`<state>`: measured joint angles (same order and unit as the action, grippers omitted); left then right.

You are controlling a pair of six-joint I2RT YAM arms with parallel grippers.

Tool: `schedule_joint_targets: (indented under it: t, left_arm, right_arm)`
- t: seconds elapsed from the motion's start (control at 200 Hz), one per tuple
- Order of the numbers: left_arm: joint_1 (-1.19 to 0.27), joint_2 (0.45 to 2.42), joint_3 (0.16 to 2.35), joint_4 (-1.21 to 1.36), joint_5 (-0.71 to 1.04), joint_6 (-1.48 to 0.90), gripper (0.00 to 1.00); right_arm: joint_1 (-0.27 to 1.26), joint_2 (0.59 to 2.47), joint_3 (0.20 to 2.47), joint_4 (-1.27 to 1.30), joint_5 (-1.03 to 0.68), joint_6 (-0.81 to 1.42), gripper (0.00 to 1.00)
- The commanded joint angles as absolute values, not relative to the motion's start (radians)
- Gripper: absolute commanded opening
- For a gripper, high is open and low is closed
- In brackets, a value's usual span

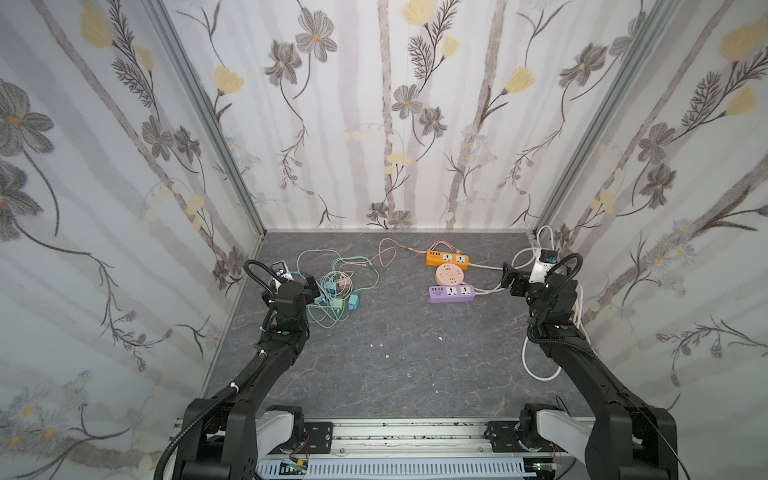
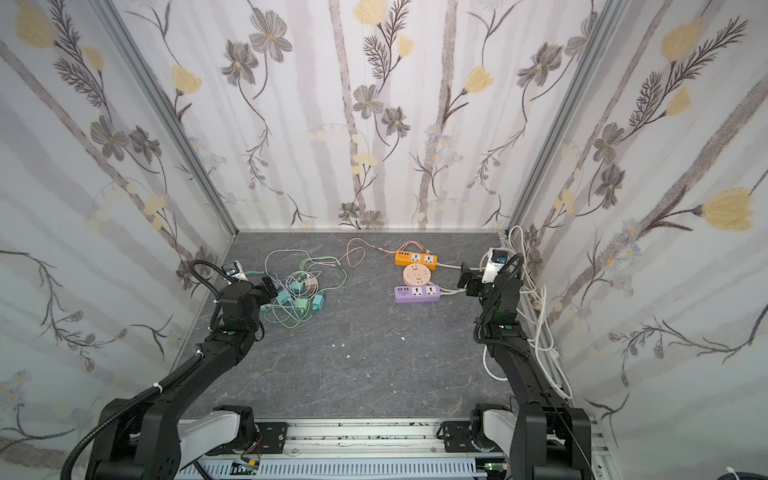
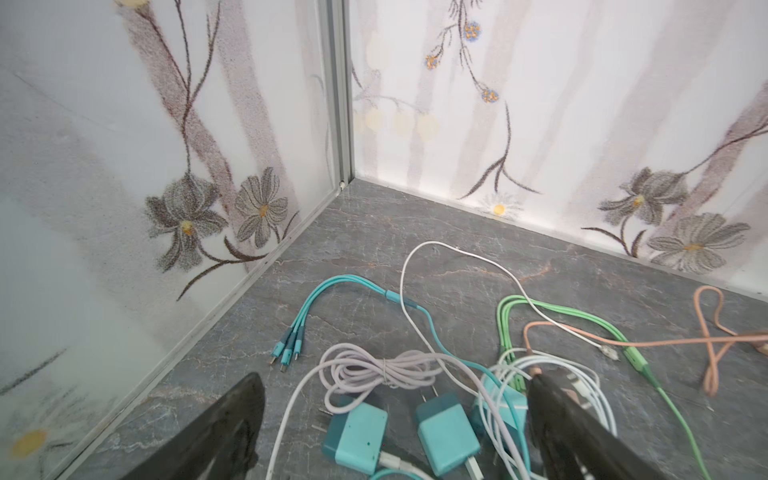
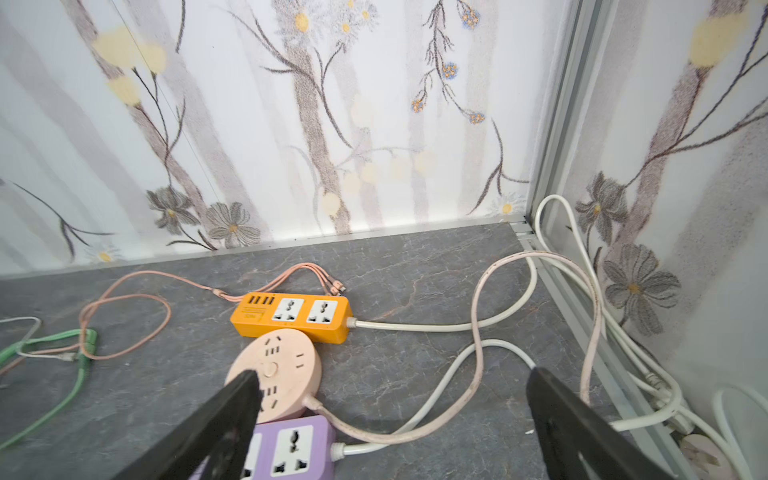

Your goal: Insert the plug

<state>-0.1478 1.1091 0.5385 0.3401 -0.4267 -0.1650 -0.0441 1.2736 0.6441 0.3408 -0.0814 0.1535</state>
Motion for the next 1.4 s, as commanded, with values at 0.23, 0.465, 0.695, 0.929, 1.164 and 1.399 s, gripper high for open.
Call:
schedule_joint_targets:
  t: [0.23, 0.465, 0.695, 0.929, 1.164, 1.399]
  left_arm:
    - [-0.41, 1.07, 0.818, -0.211, -0.583, -0.451, 1.0]
    - [-0.488, 1.308, 1.082, -0.428, -0.347, -0.552, 1.0]
    - [-0.535, 1.469, 1.15, -0.309, -0.141, -0.59, 1.0]
    - [-0.554, 1.62, 1.243, -0.267, 0.043, -0.572, 1.0]
    - [-0.571, 1.764, 1.339, -0.259, 0.161, -0.572, 1.0]
    - [-0.596, 1.911, 1.44, -0.26, 0.192, -0.594, 1.0]
  right_arm:
    - [-0.04, 1.514, 0.922, -0.127, -0.511, 0.642, 0.99]
    - [-0.037, 1.721, 1.066, -0.117, -0.612, 0.665, 0.99]
    - [-0.037, 1.955, 1.272, -0.171, -0.656, 0.674, 0.99]
    - [-0.028, 2.114, 1.439, -0.225, -0.663, 0.692, 0.99]
    - [-0.008, 2.206, 1.512, -0.308, -0.657, 0.679, 0.99]
    - [0.005, 2.242, 1.507, -0.328, -0.661, 0.714, 0.99]
